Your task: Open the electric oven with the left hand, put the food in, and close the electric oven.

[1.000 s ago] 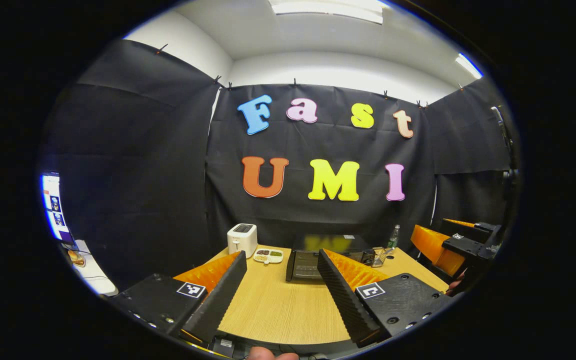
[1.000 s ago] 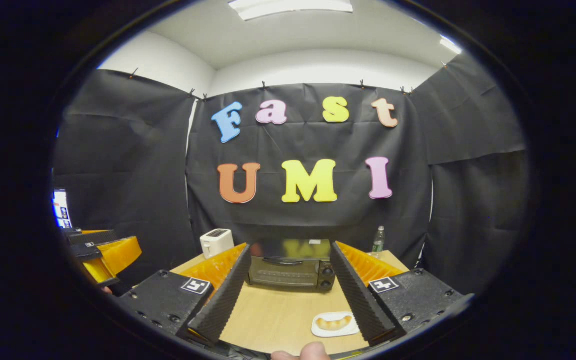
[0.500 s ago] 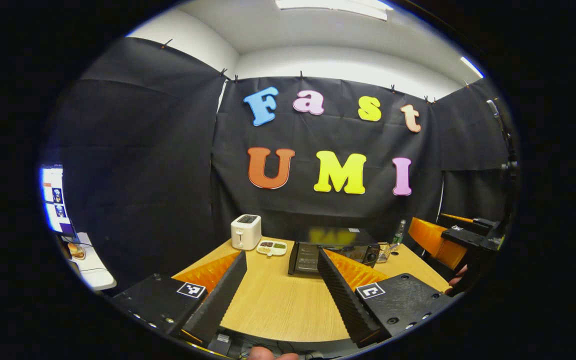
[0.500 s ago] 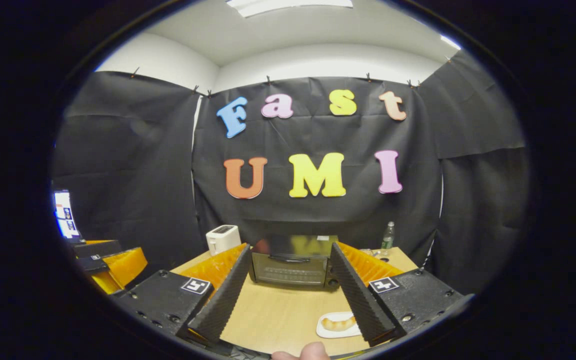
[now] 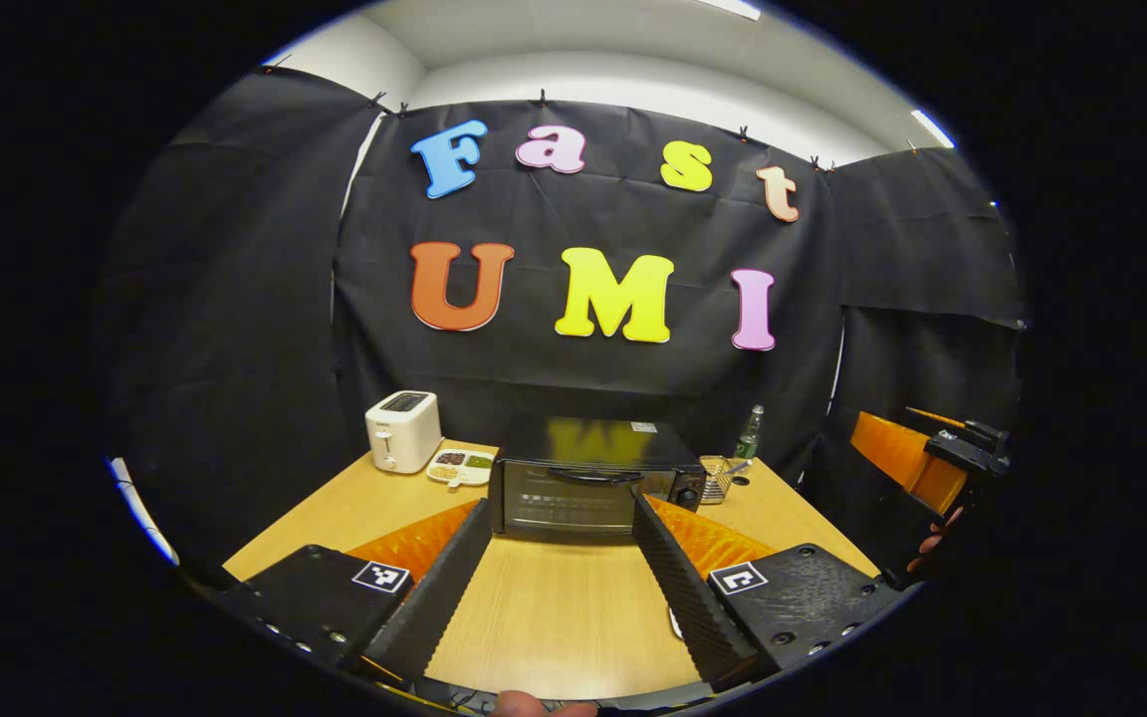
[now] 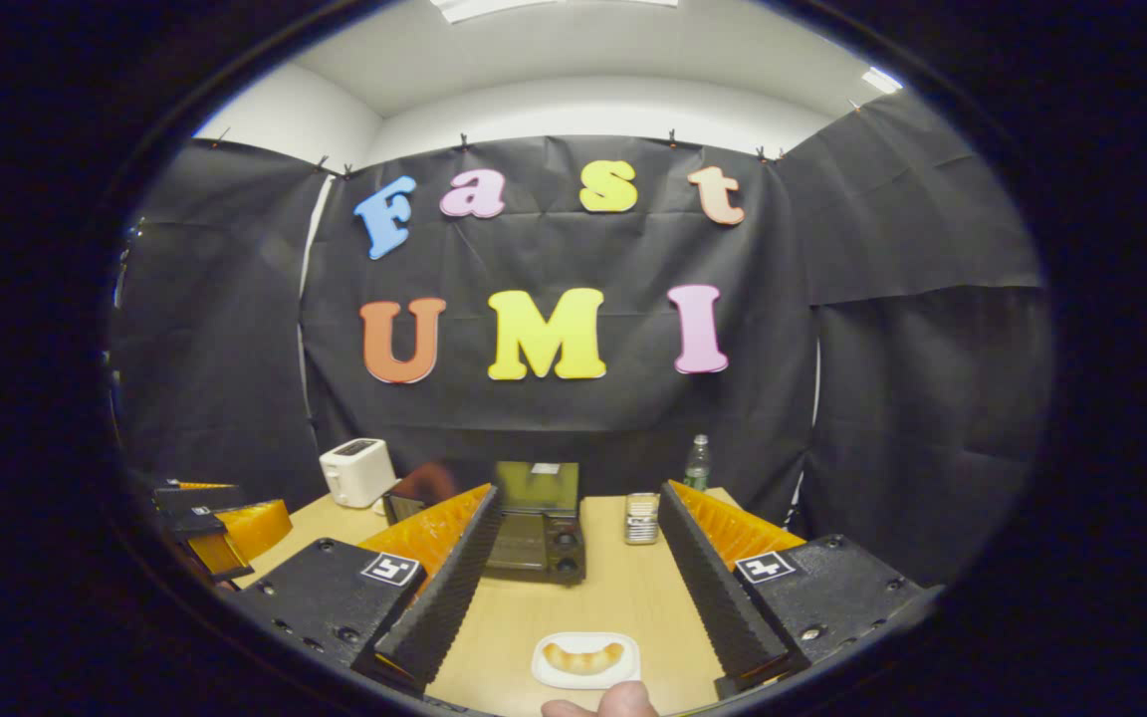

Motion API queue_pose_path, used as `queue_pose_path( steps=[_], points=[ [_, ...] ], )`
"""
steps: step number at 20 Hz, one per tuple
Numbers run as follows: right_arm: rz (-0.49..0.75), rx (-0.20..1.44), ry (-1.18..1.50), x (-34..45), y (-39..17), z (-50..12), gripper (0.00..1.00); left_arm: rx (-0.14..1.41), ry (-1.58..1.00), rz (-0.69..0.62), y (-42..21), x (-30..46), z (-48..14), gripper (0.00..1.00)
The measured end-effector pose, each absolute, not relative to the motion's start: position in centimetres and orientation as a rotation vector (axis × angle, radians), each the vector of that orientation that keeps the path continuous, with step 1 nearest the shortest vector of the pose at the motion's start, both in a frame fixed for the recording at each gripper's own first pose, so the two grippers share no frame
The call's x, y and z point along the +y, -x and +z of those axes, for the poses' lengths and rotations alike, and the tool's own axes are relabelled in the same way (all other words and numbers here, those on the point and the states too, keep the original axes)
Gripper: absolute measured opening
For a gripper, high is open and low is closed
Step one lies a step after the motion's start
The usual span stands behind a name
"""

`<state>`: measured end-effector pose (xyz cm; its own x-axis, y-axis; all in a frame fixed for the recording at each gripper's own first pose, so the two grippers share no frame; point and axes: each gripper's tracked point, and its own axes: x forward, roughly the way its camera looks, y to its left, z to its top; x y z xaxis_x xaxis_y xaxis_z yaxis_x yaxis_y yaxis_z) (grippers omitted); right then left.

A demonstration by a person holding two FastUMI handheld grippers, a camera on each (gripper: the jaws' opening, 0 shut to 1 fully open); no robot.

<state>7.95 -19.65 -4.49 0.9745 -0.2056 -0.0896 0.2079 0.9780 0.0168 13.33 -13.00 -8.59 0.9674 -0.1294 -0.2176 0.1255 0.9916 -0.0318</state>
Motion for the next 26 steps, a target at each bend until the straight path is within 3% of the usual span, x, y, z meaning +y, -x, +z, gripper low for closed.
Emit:
queue_pose_path(
  steps=[8,15,26],
  points=[
    [-0.314,0.17,-0.119,-28.4,-13.1,-9.0,0.98,0.266,-0.01,-0.128,-26.4,-16.8,-11.9,0.94],
    [-0.393,0.196,-0.087,-31.2,-12.5,-9.1,0.98,0.314,-0.056,-0.148,-34.8,-17.7,-16.3,0.94],
    [-0.457,0.248,-0.087,-33.0,-11.3,-10.4,0.98,0.428,-0.114,-0.131,-38.0,-17.4,-21.4,0.97]
  ],
)
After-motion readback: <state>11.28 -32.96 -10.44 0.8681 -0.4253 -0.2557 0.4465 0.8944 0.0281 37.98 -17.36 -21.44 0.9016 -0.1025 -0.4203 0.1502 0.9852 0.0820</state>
